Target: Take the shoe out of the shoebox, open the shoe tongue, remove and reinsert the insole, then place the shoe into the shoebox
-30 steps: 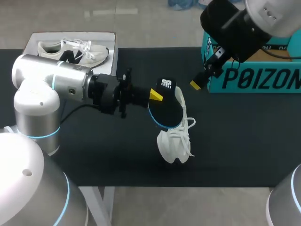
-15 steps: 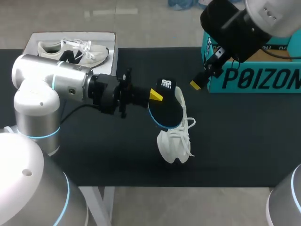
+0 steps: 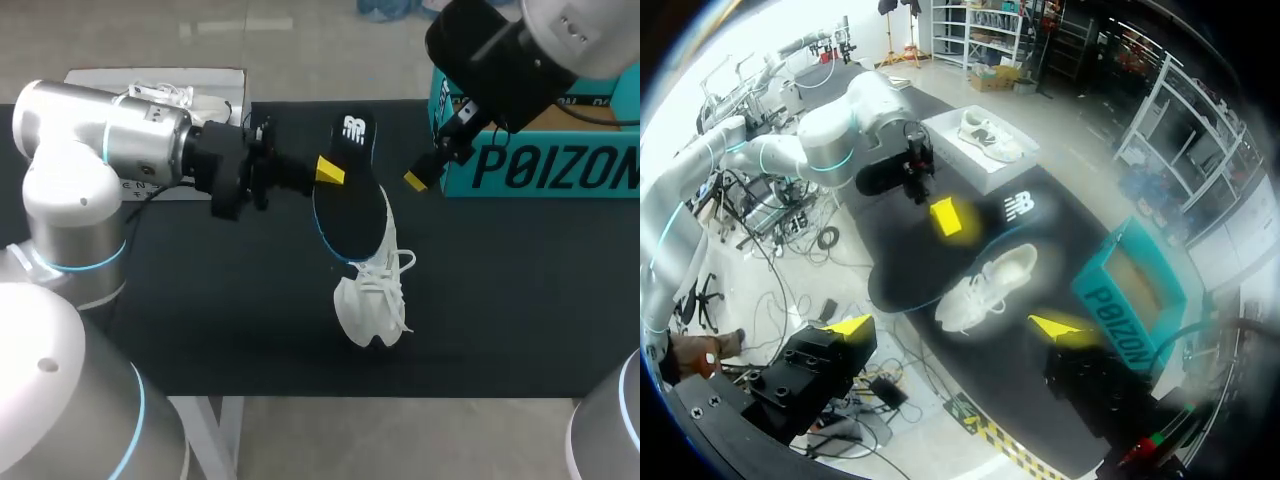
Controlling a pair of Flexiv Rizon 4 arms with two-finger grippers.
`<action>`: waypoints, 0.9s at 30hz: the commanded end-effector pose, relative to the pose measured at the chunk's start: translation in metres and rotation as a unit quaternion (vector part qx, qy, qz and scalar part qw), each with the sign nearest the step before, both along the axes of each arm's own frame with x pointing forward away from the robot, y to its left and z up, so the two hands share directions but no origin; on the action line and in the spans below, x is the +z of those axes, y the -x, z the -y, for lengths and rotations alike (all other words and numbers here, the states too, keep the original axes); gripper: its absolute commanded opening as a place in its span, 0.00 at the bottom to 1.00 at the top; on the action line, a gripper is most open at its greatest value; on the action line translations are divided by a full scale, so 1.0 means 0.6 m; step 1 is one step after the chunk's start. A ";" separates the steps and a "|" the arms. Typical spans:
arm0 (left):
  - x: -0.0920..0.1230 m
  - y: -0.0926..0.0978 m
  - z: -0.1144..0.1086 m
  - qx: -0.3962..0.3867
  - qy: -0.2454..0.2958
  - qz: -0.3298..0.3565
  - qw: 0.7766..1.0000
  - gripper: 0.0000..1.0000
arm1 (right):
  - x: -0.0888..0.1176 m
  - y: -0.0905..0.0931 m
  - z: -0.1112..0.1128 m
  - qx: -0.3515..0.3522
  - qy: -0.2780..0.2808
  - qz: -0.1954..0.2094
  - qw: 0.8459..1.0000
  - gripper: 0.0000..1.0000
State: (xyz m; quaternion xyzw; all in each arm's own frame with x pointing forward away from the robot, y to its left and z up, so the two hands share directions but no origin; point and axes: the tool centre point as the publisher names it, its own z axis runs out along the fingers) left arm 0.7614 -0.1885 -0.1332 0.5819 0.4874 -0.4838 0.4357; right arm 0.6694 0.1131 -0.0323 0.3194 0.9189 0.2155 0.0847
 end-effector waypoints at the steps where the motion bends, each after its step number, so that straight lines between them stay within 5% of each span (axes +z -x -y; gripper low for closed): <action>1: -0.012 0.013 -0.003 -0.008 -0.014 0.196 0.980 0.00 | 0.000 -0.003 -0.004 -0.001 0.002 -0.002 1.000 1.00; 12: -0.041 0.004 0.003 -0.004 0.008 0.264 0.965 0.00 | 0.000 -0.003 -0.004 -0.001 0.002 -0.002 1.000 1.00; 27: -0.047 -0.060 0.021 0.041 0.042 0.252 0.966 0.00 | 0.000 -0.003 -0.004 -0.001 0.002 -0.002 1.000 1.00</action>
